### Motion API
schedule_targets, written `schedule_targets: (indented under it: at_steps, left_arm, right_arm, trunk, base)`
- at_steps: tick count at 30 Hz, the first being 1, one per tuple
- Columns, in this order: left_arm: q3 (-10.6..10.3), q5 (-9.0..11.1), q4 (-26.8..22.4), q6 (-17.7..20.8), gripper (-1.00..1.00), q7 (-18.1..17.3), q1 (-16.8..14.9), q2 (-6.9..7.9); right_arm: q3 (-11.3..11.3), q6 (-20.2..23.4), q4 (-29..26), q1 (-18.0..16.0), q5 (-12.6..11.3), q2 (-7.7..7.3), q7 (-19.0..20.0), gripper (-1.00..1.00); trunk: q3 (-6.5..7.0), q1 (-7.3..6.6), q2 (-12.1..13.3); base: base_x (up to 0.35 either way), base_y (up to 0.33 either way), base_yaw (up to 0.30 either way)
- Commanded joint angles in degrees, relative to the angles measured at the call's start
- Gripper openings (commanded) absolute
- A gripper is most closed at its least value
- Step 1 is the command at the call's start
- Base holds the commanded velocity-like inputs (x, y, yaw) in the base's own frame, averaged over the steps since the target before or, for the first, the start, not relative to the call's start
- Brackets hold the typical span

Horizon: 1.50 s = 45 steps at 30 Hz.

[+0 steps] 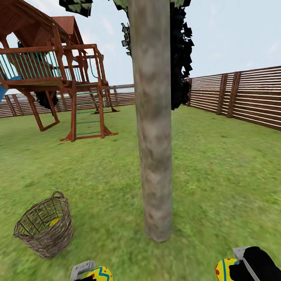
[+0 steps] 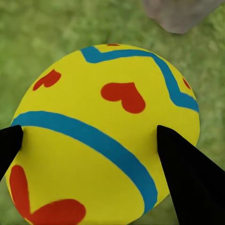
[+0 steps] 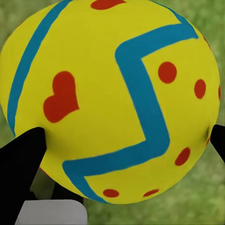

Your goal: Take the three Easter eggs out of the wicker basket on the lawn in the garden, then place them on the lawn next to a single tree (choose any tree) so that all three eggs are next to the same tree and none are left in the basket.

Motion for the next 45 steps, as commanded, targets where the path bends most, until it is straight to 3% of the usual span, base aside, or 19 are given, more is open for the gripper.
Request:
schedule_targets:
  at_steps: [1,45]
  left_arm:
    - [0.2,-0.6,-0.1,0.2,-1.00,-0.6,-0.1,-0.07]
    - [0.7,-0.5,-0.7,0.2,-1.00,-0.6,-0.1,-0.07]
  right_arm:
    - [0.0,0.2,-0.1,0.0,0.4,0.02,0.5,-1.00]
    - [0.1,0.2,0.0,0.0,0.5,0.16,0.5,-1.00]
  trunk:
    - [-0.25,0.22,-0.4]
    - [-8.14,9.88,-18.1]
  base:
    - [0.000,0.000,0.000]
    - [0.000,0.000,0.000]
